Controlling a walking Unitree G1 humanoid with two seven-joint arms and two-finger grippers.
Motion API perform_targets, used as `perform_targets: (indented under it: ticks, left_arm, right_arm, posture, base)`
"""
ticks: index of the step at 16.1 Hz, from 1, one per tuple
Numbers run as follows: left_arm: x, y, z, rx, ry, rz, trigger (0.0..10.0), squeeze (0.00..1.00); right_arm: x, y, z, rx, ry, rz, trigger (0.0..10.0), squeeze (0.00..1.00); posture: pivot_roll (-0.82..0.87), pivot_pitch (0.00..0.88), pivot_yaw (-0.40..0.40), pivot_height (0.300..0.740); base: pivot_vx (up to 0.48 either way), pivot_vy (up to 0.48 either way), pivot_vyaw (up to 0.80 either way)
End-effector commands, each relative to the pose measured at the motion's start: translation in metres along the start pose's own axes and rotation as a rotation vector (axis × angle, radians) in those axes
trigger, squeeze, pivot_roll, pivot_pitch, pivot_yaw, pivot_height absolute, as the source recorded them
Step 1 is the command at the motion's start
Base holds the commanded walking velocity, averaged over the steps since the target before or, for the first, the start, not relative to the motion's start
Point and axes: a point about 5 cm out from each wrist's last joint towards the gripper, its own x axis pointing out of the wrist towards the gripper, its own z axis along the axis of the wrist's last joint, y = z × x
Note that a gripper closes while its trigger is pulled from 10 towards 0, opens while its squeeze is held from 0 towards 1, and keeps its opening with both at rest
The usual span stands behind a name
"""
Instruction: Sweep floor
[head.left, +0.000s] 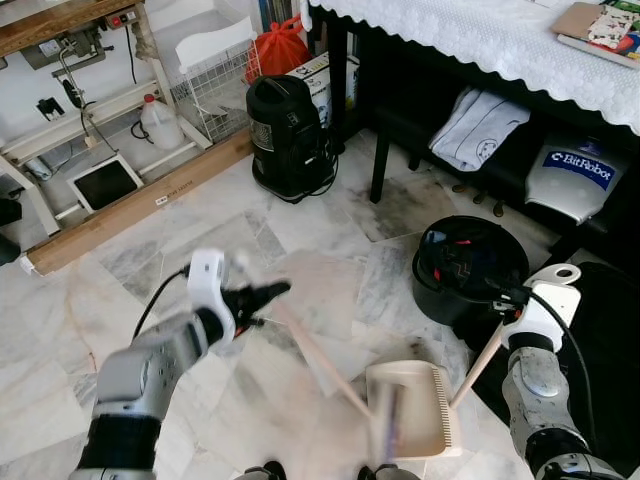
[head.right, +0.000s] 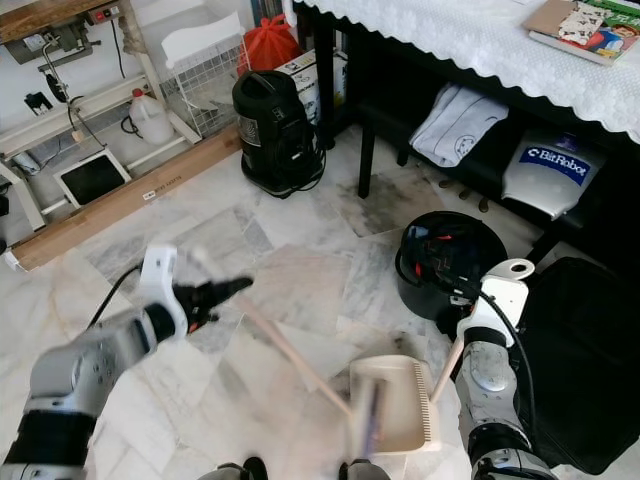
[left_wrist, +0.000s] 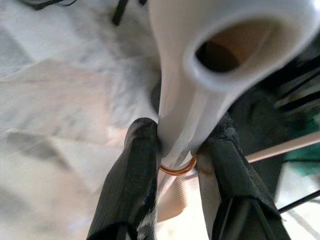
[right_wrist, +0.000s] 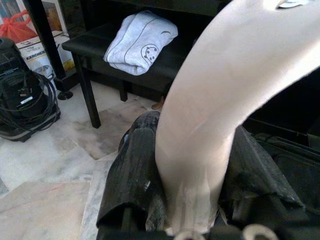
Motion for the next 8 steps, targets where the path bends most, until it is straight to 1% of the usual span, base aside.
perform_targets:
  ticks: [1,2,3,4,5,6,7,8]
  left_arm:
    - [-0.003,-0.006,0.009,-0.045,-0.030,-0.046,10.0,0.00]
    - [-0.004,-0.007,0.012,-0.021,-0.027,-0.043,10.0,0.00]
    - [-0.005,-0.006,0.015,-0.016,-0.034,-0.028,10.0,0.00]
    - [-0.005,-0.004,0.021,-0.015,-0.084,0.001,10.0,0.00]
    - [-0.006,0.009,0.030,-0.014,-0.167,0.135,10.0,0.00]
    - [-0.010,0.019,0.044,-0.045,-0.285,0.230,10.0,0.00]
    - [-0.016,0.022,0.059,-0.021,-0.396,0.271,10.0,0.00]
    - [-0.022,0.022,0.070,-0.040,-0.495,0.288,10.0,0.00]
  right_arm:
    - [-0.009,0.004,-0.017,-0.004,0.088,0.014,10.0,0.00]
    - [-0.008,0.004,-0.016,0.006,0.086,0.009,10.0,0.00]
    - [-0.007,0.004,-0.016,0.016,0.087,0.006,10.0,0.00]
    - [-0.007,0.004,-0.015,0.018,0.087,0.007,10.0,0.00]
    - [-0.007,0.004,-0.015,0.019,0.084,0.006,10.0,0.00]
    - [-0.007,0.005,-0.014,0.044,0.081,0.006,10.0,0.00]
    - [-0.006,0.006,-0.013,0.083,0.078,0.005,10.0,0.00]
    - [-0.004,0.008,-0.011,0.120,0.078,0.010,10.0,0.00]
  posture:
    - [-0.08,0.196,0.074,0.740]
    - [-0.08,0.197,0.074,0.740]
    - [-0.08,0.197,0.075,0.740]
    - [-0.08,0.196,0.075,0.740]
    - [-0.08,0.197,0.076,0.740]
    - [-0.08,0.195,0.076,0.740]
    - [-0.08,0.195,0.076,0.740]
    - [-0.08,0.198,0.080,0.740]
  base:
    - [0.000,0.000,0.00]
    - [0.000,0.000,0.00]
    - [0.000,0.000,0.00]
    - [0.000,0.000,0.00]
    - [0.000,0.000,0.00]
    - [0.000,0.000,0.00]
    - [0.000,0.000,0.00]
    - [0.000,0.000,0.00]
